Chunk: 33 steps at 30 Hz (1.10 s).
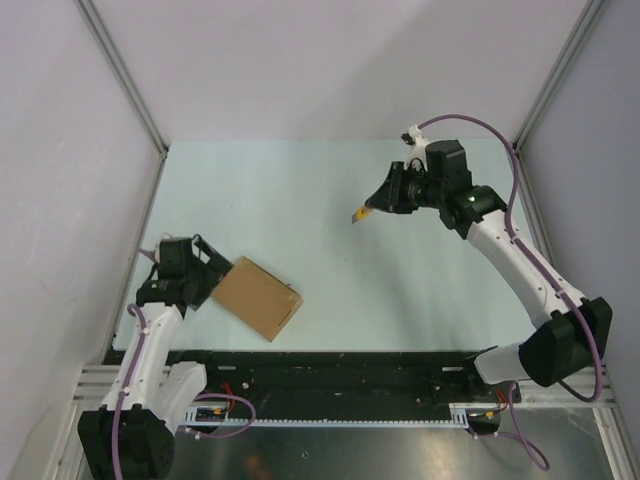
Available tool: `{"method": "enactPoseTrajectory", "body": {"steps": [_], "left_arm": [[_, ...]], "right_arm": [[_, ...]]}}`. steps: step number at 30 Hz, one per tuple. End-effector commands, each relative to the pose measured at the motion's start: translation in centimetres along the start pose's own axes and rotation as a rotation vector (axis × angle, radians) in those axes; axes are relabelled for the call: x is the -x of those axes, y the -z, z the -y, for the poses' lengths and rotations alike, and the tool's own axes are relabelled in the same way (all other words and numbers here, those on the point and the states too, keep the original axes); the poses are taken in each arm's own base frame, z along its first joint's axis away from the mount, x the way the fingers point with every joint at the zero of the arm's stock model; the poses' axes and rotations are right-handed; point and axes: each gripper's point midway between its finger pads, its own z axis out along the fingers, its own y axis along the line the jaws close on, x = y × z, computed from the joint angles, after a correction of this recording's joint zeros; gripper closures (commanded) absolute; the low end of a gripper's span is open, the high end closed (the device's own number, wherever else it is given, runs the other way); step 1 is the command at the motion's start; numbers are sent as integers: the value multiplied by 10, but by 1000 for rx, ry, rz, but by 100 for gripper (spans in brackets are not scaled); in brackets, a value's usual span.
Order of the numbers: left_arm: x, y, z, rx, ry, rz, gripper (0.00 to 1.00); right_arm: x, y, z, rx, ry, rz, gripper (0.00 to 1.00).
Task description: Unpack the express box
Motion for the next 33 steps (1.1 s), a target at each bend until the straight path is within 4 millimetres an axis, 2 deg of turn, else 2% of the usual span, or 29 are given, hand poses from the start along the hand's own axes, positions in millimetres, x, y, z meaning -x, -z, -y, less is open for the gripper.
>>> {"method": "enactPoseTrajectory", "body": {"steps": [1,6,12,13,15,17,19,20,21,22,23,24,25,26,29,33], "left_arm": [[-29,-7,-39,134,85,-53,1],[-55,-20,-51,162,138,-143,2],[-78,-39,-26,6,145,-265,21],[-74,-43,-17,-41,136,-257,27],[-77,-50,-8,-72,108,-290,31],[-72,-52,19,-174,78,-309,34],[-88,-59,37,-206,30,-385,36],[-93,-59,56,-237,-22,-410,36],[-98,-61,65,-246,-50,-432,37],[-110,-73,66,-215,-71,-484,38],[-113,-72,89,-260,-120,-507,39],[-116,-76,98,-268,-138,-523,41],[-126,-90,96,-232,-149,-567,44],[-122,-93,118,-267,-168,-557,45],[-119,-109,142,-278,-192,-542,45],[-113,-111,156,-290,-221,-504,42]], "right_arm": [[7,-17,7,13,31,9,100],[4,-29,17,14,6,-12,100],[1,-31,29,-12,-14,-30,100],[2,-30,31,-21,-17,-28,100],[2,-29,36,-36,-19,-28,100],[2,-29,41,-55,-16,-22,100],[2,-27,47,-74,-24,-16,100],[2,-26,49,-82,-31,-16,100],[1,-26,52,-88,-39,-17,100],[1,-24,55,-95,-48,-13,100],[2,-22,57,-101,-49,-6,100],[2,-22,61,-111,-52,-2,100],[2,-22,67,-126,-60,1,100],[3,-21,69,-131,-65,4,100],[0,-22,77,-152,-67,1,100],[-7,-25,91,-223,-47,25,100]]}}
